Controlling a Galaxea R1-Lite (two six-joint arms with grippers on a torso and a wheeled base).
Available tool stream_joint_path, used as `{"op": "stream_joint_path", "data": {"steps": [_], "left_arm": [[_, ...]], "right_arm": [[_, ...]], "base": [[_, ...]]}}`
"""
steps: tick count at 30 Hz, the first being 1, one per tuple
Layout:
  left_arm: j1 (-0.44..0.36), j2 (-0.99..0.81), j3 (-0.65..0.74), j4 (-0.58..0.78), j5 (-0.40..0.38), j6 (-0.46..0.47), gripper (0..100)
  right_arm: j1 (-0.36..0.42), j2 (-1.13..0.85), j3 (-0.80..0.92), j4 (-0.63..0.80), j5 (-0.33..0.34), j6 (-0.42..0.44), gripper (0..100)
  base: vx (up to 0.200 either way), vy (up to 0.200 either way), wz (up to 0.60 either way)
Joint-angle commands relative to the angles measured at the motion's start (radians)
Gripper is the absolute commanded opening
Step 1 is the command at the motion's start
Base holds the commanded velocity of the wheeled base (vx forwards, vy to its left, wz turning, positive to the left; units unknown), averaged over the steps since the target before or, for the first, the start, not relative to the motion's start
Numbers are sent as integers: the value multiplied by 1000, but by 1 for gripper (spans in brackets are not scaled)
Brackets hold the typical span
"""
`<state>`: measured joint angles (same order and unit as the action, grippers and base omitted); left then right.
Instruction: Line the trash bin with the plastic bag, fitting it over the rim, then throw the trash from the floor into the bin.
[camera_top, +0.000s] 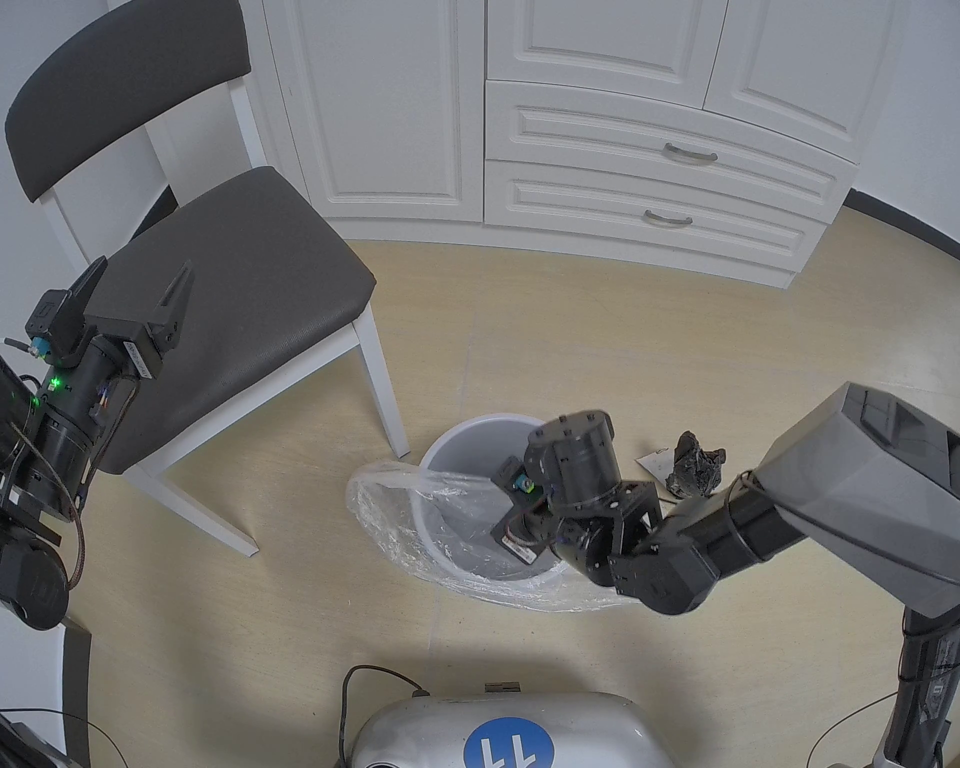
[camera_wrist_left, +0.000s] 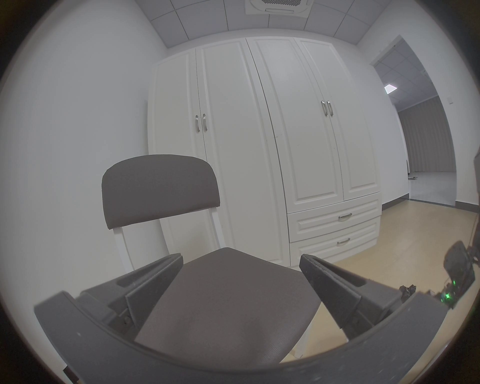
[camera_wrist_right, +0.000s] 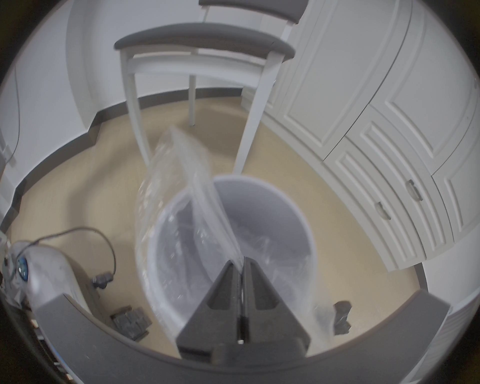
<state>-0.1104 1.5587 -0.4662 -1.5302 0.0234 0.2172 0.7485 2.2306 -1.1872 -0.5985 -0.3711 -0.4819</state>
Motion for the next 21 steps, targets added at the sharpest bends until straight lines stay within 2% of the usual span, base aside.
{"op": "stream_joint_path", "data": {"steps": [1,6,12,21], "left_arm": [[0,17,-2,-1,0,13,100],[-3,40,-8,-1,1,22,100],[-3,66,-14,-1,1,28,100],[-6,70,-12,-1,1,30,100]], "right_arm": [[-21,1,-190,75,-2,2,0],[-40,104,-338,74,-12,6,0],[-72,218,-497,69,-20,63,0],[-78,406,-813,63,-121,207,0]], "base": [[0,0,0],[0,0,0],[0,0,0],[0,0,0]]}}
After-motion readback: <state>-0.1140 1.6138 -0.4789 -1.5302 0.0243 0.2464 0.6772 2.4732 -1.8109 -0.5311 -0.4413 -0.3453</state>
